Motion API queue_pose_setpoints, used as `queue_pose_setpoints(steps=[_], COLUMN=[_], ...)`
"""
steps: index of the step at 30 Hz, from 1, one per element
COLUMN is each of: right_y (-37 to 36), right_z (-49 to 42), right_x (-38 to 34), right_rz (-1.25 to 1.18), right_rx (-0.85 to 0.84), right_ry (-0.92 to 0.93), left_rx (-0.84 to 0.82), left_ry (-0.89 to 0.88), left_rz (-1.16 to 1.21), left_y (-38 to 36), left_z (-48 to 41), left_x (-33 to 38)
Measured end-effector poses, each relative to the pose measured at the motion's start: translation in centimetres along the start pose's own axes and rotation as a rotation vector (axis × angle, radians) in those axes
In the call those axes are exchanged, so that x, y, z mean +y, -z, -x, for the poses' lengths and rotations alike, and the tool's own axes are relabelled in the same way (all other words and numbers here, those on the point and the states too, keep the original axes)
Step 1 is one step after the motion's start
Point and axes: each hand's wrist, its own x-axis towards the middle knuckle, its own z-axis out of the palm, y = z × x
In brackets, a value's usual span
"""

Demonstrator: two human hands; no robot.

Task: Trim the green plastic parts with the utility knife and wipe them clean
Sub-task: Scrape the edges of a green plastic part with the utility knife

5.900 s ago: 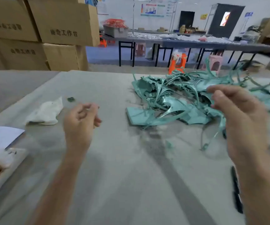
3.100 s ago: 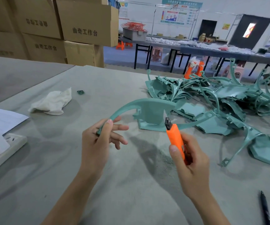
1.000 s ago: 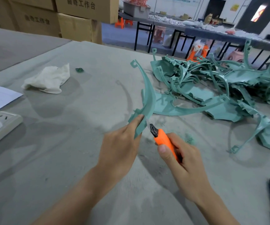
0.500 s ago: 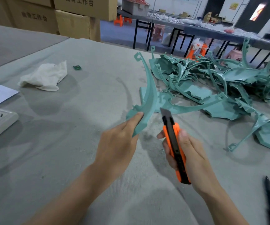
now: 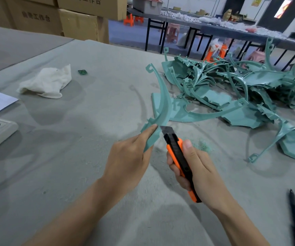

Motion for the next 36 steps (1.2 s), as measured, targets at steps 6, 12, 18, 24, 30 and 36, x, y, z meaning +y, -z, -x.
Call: queue_pose_setpoints(steps=[6,12,18,24,30,36], right_y=[0.5,1.4,2.3,0.8,-0.9,-0.7], right_z=[-0.2,-0.6,-1.0,0.1,0.7,0.4], right_x=[-0.3,-0.2,0.0,-0.1,0.6,1.1], right_rz=[-0.077,-0.067,-0.074,0.223,0.502,0.506], right_rx=[0.001,0.109,0.254,0.275,0.226,0.235], right_ry=[-0.067,-0.141,-0.136,0.327,0.457,0.421], left_rx=[0.002,-0.019,0.052,0.096,0.077,0.075], left_ry=[-0.069,-0.133,-0.181,-0.093,-0.022,-0.007], left_rz=[0.045,0.066,0.086,-0.025,-0.042,-0.050], left_y=[-0.2,-0.2,0.0,-0.3,0.2,0.3], left_z=[0.3,0.3,0.1,0.2,-0.1,0.0], left_x=[0.2,0.1,0.1,-0.5,-0.2,0.1])
